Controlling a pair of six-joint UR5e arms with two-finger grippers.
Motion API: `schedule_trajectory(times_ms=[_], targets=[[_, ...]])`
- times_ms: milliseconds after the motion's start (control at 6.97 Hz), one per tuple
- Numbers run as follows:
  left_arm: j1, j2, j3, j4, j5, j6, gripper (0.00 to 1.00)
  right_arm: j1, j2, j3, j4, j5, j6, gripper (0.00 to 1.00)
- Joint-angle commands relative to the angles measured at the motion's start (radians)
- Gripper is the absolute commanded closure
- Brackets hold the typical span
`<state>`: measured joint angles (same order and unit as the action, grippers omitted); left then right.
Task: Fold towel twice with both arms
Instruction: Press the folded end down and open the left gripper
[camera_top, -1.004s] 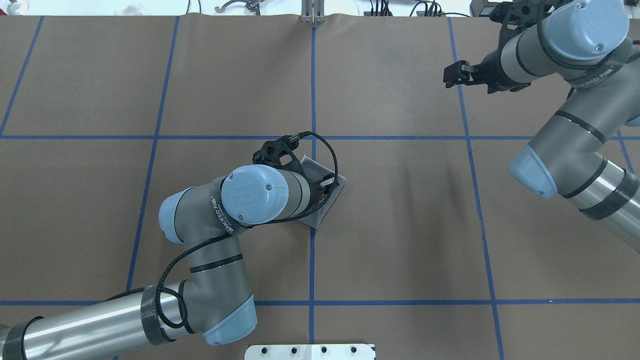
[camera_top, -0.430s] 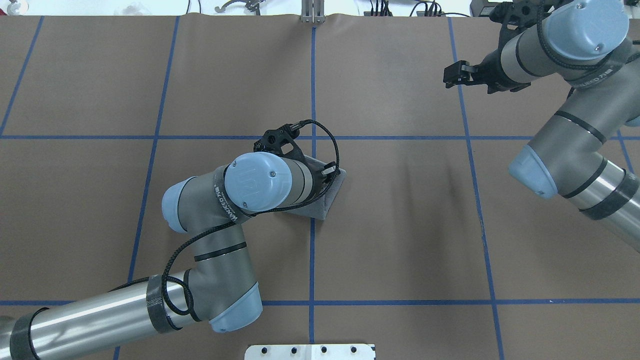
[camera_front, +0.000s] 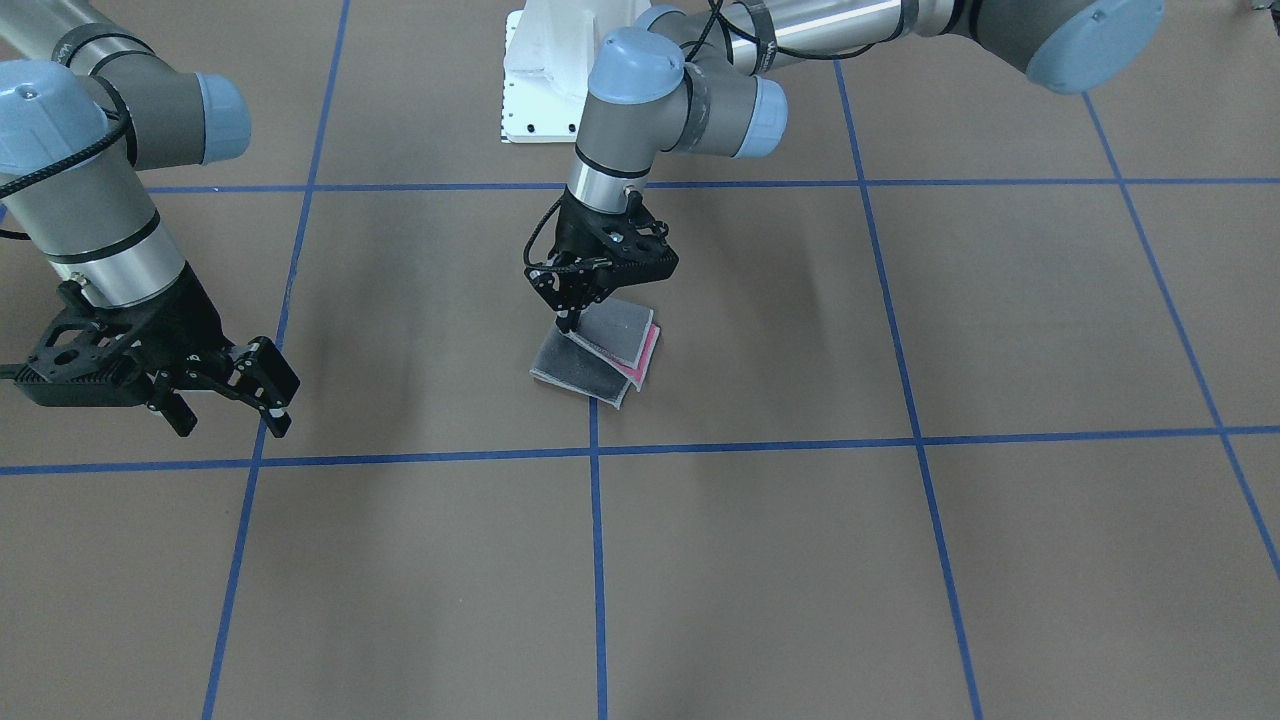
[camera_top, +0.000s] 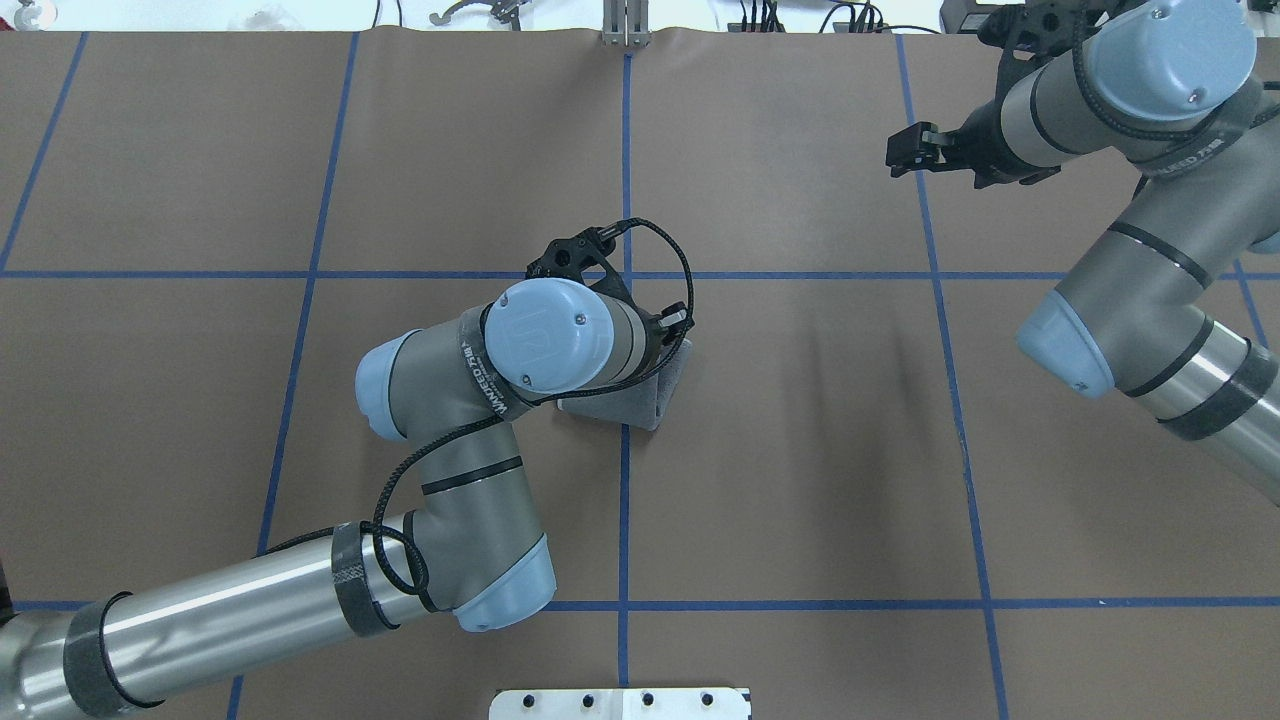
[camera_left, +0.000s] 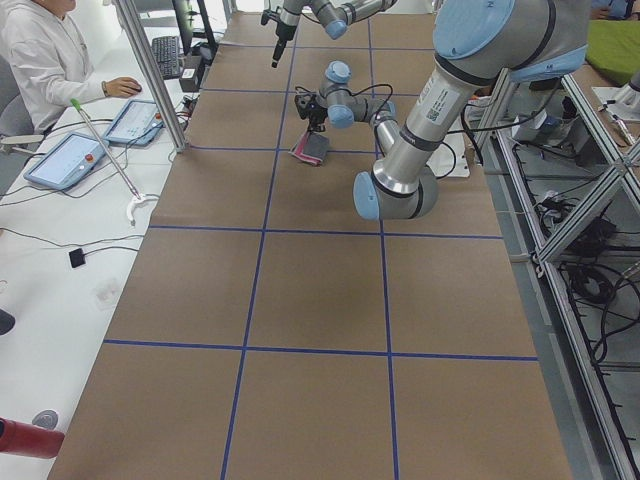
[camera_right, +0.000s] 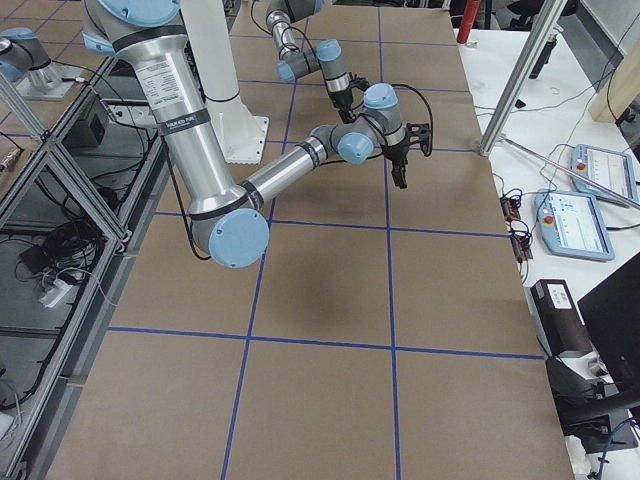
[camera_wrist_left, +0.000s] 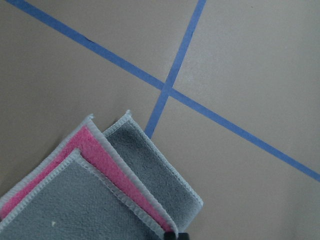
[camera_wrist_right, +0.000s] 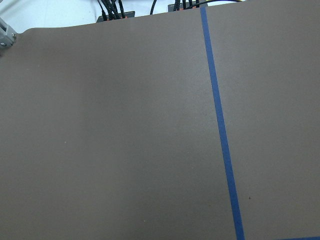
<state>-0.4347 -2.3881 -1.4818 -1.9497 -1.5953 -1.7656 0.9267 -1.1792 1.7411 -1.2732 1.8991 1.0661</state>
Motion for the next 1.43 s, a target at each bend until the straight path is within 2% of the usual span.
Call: schedule_trajectory(times_ms=[0,287,717,861,1004,1148,1291], targets=[[-0.001,-0.011,0.017,0.000,0.000,0.000,1.00,0.000,0.001,-0.002,0.000,0.000,0.000,0.00],[-0.001,-0.067,0.081,0.000,0.000,0.000,1.00,0.000,0.001,-0.002,0.000,0.000,0.000,0.00],[-0.001,-0.074,0.100,-0.003,-0.002,-0.002,1.00,0.001,0.001,-0.002,0.000,0.000,0.000,0.00],[0.001,-0.074,0.100,-0.003,-0.002,0.003,0.90,0.001,0.001,-0.002,0.000,0.000,-0.001,0.00],[0.001,-0.074,0.100,-0.003,0.000,0.008,0.09,0.000,0.001,-0.002,0.000,0.000,0.000,0.00],[-0.001,-0.076,0.100,-0.002,0.000,0.009,0.00,0.000,0.000,-0.002,0.000,0.000,-0.001,0.00],[-0.001,-0.077,0.098,-0.002,-0.002,0.011,0.00,0.001,0.001,-0.003,0.000,0.000,-0.002,0.00]])
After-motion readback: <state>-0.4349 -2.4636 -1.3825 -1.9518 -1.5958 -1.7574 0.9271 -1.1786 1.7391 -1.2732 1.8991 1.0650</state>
